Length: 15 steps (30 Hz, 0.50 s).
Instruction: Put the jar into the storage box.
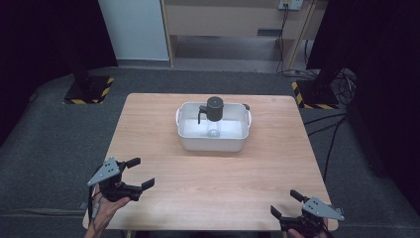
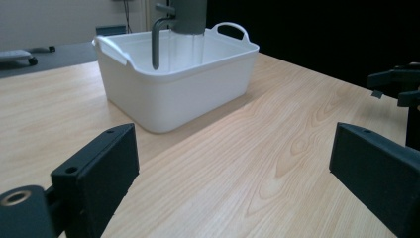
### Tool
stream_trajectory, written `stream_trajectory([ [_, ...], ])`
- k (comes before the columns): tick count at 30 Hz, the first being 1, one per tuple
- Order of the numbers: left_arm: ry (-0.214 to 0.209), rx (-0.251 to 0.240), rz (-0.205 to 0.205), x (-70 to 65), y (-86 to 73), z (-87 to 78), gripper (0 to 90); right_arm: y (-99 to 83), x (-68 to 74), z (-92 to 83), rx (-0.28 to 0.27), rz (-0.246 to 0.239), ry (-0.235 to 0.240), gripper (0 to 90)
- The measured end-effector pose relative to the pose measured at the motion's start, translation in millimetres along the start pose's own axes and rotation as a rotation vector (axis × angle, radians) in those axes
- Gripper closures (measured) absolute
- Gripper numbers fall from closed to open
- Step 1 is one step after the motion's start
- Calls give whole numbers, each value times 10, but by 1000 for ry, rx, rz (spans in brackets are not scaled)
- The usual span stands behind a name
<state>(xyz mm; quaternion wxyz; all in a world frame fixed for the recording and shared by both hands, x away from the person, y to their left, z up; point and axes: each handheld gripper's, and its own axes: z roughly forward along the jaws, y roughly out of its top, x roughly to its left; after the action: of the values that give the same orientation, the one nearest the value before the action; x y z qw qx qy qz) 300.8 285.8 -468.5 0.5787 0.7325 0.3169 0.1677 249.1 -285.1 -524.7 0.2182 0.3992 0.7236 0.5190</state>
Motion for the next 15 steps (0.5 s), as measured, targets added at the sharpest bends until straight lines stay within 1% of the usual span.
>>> stream_trajectory([
  [3, 19, 2, -1, 0, -93, -33, 33, 2, 5, 3, 3, -1, -1, 35],
  [7, 25, -2, -15, 2, -200, -61, 33, 3, 8, 5, 4, -5, -2, 35],
  [11, 39, 13, -3, -16, -289, -78, 33, 2, 10, 4, 5, -7, -4, 35],
  [15, 42, 19, -15, -13, -377, -104, 33, 1, 9, 5, 5, -6, -5, 34],
])
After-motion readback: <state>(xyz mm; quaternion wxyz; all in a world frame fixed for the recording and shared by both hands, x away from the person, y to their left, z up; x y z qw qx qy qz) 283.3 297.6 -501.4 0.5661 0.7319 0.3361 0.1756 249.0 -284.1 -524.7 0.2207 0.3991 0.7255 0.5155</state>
